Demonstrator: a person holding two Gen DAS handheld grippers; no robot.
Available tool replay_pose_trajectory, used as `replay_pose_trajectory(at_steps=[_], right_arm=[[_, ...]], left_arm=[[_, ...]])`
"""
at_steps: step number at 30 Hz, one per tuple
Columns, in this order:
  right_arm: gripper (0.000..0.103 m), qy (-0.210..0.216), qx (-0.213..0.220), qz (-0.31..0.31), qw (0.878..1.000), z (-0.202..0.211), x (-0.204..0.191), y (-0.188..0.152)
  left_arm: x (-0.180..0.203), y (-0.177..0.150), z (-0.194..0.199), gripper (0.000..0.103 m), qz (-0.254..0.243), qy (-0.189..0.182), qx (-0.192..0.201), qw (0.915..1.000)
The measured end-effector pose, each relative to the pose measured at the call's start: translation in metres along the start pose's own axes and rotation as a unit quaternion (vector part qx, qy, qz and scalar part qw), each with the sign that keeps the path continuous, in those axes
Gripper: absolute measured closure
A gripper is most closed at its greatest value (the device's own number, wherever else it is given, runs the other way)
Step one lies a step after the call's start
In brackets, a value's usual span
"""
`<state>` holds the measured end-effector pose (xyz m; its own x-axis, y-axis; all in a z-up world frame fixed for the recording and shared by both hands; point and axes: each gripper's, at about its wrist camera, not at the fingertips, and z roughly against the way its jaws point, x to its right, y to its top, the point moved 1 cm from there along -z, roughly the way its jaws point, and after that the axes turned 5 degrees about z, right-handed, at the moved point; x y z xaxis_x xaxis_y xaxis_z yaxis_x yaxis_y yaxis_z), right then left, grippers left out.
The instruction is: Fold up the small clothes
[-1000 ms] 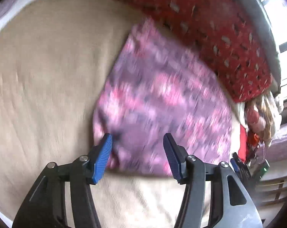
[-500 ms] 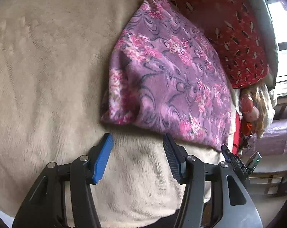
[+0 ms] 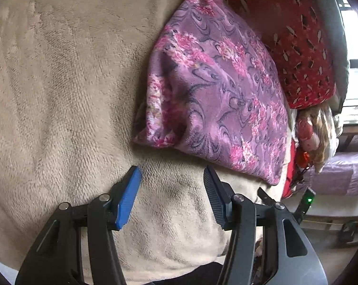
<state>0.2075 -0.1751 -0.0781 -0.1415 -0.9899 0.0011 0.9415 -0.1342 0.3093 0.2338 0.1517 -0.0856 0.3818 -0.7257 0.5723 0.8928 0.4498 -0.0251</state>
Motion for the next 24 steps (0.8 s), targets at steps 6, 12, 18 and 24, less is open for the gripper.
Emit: replay_pose_trajectory(at_steps=[6,12,18,24], right_arm=[[0.002,0.012,-0.001,0.049,0.999,-0.004,-0.004,-0.011],[0.0,0.035,0.079,0.078,0.993,0.002,0.0,-0.046],[0.0,0.038,0.095,0.098,0.99,0.004,0.002,-0.058],[0.009,0.114,0.104,0.08,0.985,0.035,0.032,-0.021]], left_arm=[[0.011,-0.005,-0.004,0.044,-0.026,0.021,0.014,0.9993],[0.026,-0.015,-0.01,0.038,-0.057,0.067,0.032,0.9956],[0.05,-0.034,-0.023,0.018,-0.134,0.109,0.07,0.9824],[0.082,-0.066,-0.006,0.018,-0.201,0.138,0.115,0.9629]])
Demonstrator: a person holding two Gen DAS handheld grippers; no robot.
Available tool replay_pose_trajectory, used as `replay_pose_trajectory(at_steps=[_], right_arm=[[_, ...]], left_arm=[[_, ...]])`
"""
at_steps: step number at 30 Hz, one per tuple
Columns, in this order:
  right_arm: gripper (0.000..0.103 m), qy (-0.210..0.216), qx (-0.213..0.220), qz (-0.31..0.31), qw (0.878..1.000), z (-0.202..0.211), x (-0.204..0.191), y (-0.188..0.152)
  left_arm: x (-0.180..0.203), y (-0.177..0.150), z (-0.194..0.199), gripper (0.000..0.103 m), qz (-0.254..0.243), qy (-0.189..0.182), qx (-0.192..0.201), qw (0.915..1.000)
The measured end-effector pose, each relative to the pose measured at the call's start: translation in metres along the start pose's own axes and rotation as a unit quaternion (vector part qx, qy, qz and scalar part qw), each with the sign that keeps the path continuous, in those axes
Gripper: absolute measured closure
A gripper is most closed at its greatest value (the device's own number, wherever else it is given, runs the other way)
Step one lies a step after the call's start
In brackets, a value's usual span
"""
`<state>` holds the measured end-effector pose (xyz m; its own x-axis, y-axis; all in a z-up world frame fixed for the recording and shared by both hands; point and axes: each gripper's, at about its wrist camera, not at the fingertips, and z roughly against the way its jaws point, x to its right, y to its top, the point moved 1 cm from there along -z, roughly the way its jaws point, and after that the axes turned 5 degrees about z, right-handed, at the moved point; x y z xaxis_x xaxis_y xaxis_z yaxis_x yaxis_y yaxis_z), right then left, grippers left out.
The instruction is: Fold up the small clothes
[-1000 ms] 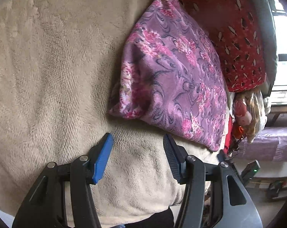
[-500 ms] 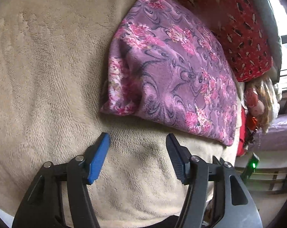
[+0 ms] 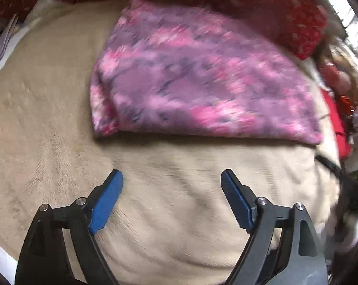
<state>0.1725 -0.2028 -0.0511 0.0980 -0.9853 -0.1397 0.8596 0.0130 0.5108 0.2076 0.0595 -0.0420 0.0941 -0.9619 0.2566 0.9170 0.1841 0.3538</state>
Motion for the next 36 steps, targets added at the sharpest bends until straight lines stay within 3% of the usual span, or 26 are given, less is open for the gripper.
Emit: replay_pose_trajectory(at_steps=[3,5,9,11,14,16,17,18,19,21,25,26,28,30,34,35,36], right_arm=[[0.009,0.006,0.068,-0.029,0.997,0.016,0.026,0.044],[0.009,0.002,0.086,-0.04,0.996,0.011,0.036,0.082],[0.021,0.005,0.096,-0.047,0.994,-0.014,0.034,0.14],[0.021,0.017,0.116,-0.051,0.992,-0.02,0.029,0.154],[0.02,0.01,0.132,-0.051,0.99,-0.046,0.02,0.168],[0.019,-0.016,0.092,-0.038,0.995,-0.078,0.022,0.166],[0.015,-0.04,0.041,-0.019,0.998,-0.106,0.019,0.163],[0.012,-0.069,0.03,0.018,0.997,-0.118,0.014,0.157],[0.011,-0.078,0.057,0.039,0.995,-0.11,0.008,0.156],[0.014,-0.074,0.057,0.034,0.995,-0.101,0.005,0.158],[0.012,-0.024,0.12,0.026,0.992,-0.072,-0.003,0.15],[0.009,-0.021,0.112,0.034,0.993,-0.078,-0.006,0.145],[0.007,-0.043,0.032,0.067,0.996,-0.11,-0.011,0.141],[0.01,-0.078,0.065,0.128,0.987,-0.093,-0.029,0.135],[0.006,-0.029,0.123,0.118,0.985,-0.06,-0.041,0.121],[0.005,-0.025,0.117,0.117,0.986,-0.065,-0.042,0.118],[0.004,-0.028,0.083,0.121,0.989,-0.081,-0.044,0.113]], left_arm=[[0.021,0.029,0.031,0.018,-0.023,0.008,0.052,0.9984],[0.033,0.061,0.041,0.018,-0.023,0.016,0.071,0.9971],[0.045,0.135,0.023,0.018,0.015,0.02,0.067,0.9975],[0.05,0.159,-0.007,0.018,0.041,0.028,0.043,0.9978],[0.05,0.162,-0.052,0.018,0.05,0.063,0.009,0.9967],[0.045,0.152,-0.099,0.014,0.039,0.11,-0.043,0.9922],[0.046,0.146,-0.105,0.01,0.027,0.12,-0.031,0.9919],[0.05,0.141,-0.098,0.01,0.01,0.125,0.002,0.9921],[0.05,0.138,-0.096,0.01,0.004,0.123,0.002,0.9924],[0.046,0.137,-0.089,0.011,0.014,0.106,-0.007,0.9942],[0.032,0.131,-0.078,0.011,0.051,0.088,-0.015,0.9947],[0.031,0.129,-0.079,0.012,0.048,0.092,-0.021,0.9943],[0.027,0.126,-0.071,0.02,0.043,0.096,-0.023,0.9942],[0.013,0.125,-0.051,0.02,0.062,0.064,-0.014,0.9959],[-0.029,0.127,-0.026,0.02,0.114,0.05,0.013,0.9922],[-0.042,0.127,-0.026,0.02,0.131,0.049,0.01,0.99],[-0.057,0.127,-0.026,0.02,0.157,0.047,0.001,0.9865]])
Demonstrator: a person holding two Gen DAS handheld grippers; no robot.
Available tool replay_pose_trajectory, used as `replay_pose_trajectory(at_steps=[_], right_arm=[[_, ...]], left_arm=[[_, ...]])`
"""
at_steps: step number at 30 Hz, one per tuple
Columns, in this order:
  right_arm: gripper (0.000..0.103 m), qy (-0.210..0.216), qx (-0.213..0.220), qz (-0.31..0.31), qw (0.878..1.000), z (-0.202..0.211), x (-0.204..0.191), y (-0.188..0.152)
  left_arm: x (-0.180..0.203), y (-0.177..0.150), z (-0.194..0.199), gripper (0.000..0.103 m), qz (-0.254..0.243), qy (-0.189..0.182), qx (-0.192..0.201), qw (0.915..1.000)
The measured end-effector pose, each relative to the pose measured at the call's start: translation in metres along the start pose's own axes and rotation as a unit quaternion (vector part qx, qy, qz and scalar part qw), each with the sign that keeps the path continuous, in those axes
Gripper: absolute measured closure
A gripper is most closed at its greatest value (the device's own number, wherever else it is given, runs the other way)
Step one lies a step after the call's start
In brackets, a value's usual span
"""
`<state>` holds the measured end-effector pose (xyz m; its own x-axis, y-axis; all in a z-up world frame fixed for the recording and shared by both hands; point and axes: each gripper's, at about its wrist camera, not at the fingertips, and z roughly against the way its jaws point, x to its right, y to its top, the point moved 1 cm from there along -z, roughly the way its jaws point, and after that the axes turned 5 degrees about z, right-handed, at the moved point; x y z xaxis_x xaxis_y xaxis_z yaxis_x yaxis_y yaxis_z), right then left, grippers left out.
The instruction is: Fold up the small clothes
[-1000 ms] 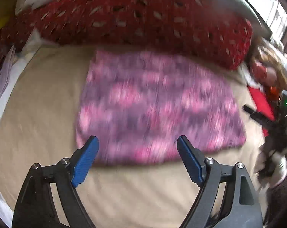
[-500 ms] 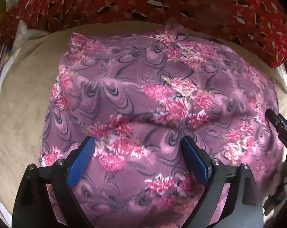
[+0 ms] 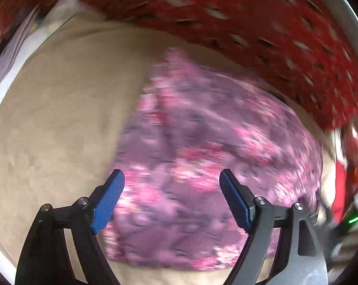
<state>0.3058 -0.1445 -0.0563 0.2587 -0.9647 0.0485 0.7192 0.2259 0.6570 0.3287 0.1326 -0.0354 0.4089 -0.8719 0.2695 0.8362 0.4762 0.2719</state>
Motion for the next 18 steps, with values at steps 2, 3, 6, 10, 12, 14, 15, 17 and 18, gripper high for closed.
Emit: replay_pose_trajectory(at_steps=[2,3,6,10,12,14,15,17,18], right_arm=[[0.003,-0.028,-0.023,0.04,0.999,-0.015,-0.011,-0.013],[0.004,-0.038,-0.014,0.051,0.998,-0.009,-0.015,-0.01],[0.005,0.004,0.018,0.019,1.0,0.01,-0.021,0.002],[0.003,0.01,0.013,0.029,0.999,-0.01,-0.034,0.002],[0.0,-0.004,0.009,0.043,0.999,-0.032,-0.037,-0.009],[0.001,-0.011,0.027,0.047,0.998,-0.031,-0.04,-0.011],[0.001,-0.007,0.028,0.044,0.999,-0.032,-0.04,-0.012],[0.0,0.003,0.033,0.037,0.999,-0.028,-0.042,-0.016],[0.0,0.005,0.034,0.036,0.999,-0.029,-0.04,-0.017]], left_arm=[[-0.029,0.009,0.0,0.02,0.051,-0.025,-0.021,0.9982],[-0.043,0.012,0.001,0.02,0.074,-0.041,-0.023,0.9961],[-0.07,0.027,0.003,0.02,0.106,-0.054,-0.019,0.9927],[-0.071,0.024,-0.02,0.02,0.123,-0.095,-0.07,0.9853],[-0.058,0.015,-0.029,0.017,0.095,-0.097,-0.093,0.9863],[-0.042,0.005,-0.026,0.013,0.04,-0.087,-0.084,0.9918],[-0.035,0.0,-0.027,0.013,0.021,-0.09,-0.091,0.9915],[-0.031,-0.002,-0.024,0.025,0.016,-0.095,-0.09,0.9913],[-0.029,-0.002,-0.021,0.037,0.016,-0.095,-0.084,0.9917]])
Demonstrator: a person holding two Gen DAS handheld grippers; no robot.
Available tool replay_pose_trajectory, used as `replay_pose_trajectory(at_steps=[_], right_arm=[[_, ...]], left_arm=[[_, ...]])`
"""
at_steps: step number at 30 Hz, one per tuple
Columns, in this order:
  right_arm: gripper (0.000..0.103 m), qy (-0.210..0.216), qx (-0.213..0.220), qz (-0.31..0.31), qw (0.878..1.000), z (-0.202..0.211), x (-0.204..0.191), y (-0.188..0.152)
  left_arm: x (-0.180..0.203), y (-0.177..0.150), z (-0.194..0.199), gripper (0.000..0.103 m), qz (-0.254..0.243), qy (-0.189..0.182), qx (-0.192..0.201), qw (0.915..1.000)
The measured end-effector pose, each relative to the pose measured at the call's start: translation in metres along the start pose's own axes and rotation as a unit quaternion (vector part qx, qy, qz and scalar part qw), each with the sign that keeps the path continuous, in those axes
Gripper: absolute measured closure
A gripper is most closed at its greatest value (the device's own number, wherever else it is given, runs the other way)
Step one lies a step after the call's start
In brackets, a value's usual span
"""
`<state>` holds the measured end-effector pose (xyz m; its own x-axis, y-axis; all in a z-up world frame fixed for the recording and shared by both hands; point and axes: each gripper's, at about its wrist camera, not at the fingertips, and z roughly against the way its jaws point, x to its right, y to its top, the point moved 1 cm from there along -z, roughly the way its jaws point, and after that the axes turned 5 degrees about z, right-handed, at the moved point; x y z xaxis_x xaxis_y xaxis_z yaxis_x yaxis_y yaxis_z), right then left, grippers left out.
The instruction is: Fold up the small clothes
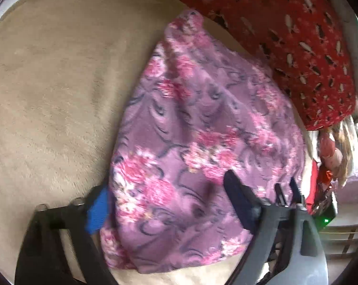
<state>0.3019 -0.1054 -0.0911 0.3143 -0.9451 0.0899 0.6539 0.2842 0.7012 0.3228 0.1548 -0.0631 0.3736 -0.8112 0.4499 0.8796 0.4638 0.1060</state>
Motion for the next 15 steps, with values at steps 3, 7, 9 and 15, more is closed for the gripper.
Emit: replay_pose_trajectory(at_steps=[3,7,9,15], right_arm=[[0.0,-0.003,0.003,0.001,1.0,0.006,0.003,-0.004],[0.0,0.001,0.001,-0.003,1.0,0.013,0.006,-0.001],[0.0,0.001,-0.01,-0.001,1.0,0.014,0.007,0.003],[0.001,-0.016,-0.015,0.006,1.0,0.037,0.016,0.001]], left_arm=[[0.004,-0.003,0.006,0.088,-0.004,0.011,0.004,0.9999],[0.023,-0.009,0.03,0.089,-0.002,-0.012,0.029,0.9995],[0.043,-0.011,0.04,0.089,-0.012,-0.029,0.037,0.9988],[0.115,-0.026,0.051,0.09,-0.05,-0.074,0.036,0.9954]])
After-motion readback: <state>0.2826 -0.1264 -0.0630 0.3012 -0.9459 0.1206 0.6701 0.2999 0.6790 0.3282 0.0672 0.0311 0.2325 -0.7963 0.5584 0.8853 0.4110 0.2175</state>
